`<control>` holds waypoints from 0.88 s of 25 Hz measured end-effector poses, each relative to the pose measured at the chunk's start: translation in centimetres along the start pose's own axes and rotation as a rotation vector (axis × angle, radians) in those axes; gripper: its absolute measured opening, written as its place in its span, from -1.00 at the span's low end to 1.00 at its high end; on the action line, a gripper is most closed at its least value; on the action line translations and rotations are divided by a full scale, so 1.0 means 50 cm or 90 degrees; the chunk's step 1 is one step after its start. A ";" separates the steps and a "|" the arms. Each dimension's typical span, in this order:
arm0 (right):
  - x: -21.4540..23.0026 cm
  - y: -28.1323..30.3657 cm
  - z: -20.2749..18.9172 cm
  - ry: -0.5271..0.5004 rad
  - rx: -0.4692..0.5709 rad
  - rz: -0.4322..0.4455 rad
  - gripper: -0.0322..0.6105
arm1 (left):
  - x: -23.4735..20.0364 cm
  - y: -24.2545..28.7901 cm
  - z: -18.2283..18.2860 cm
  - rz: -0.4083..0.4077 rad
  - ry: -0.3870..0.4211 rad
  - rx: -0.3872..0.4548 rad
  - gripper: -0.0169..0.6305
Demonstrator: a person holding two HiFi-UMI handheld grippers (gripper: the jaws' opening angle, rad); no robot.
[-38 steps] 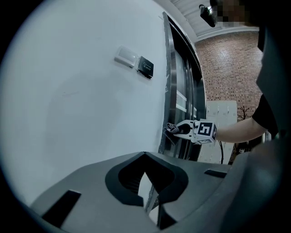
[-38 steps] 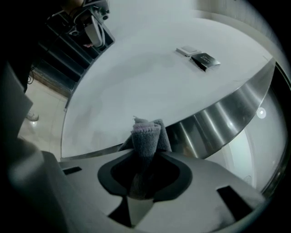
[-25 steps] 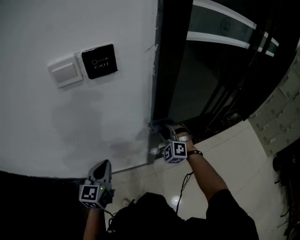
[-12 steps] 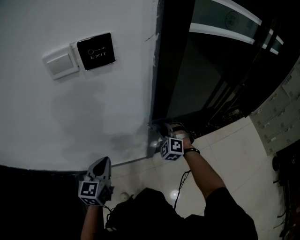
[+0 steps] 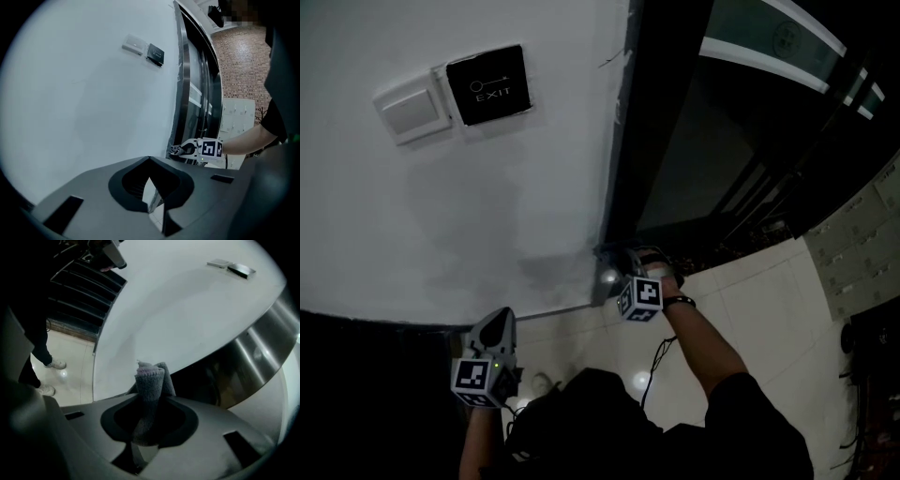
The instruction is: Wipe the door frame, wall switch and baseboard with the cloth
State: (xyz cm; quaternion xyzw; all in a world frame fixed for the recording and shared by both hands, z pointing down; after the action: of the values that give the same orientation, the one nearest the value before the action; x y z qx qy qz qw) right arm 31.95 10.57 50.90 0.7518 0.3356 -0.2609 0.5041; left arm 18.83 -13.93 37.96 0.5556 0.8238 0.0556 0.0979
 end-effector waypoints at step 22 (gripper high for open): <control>-0.120 0.096 -0.032 0.013 -0.035 0.113 -0.60 | -0.019 -0.062 -0.045 0.108 -0.013 -0.041 -0.95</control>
State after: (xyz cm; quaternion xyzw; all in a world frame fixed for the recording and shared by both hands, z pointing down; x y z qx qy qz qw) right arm 31.85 9.32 58.64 0.7671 0.2798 -0.1983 0.5422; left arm 15.88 -15.93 39.63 0.6206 0.7704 0.0846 0.1190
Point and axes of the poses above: the fingertips, and each gripper's own axes: y forward along the fingers, x to its right, z out of its top, the point moved 2 cm from there along -y, backward along the fingers, and after that the axes turned 2 degrees about y, right-handed, at the moved point
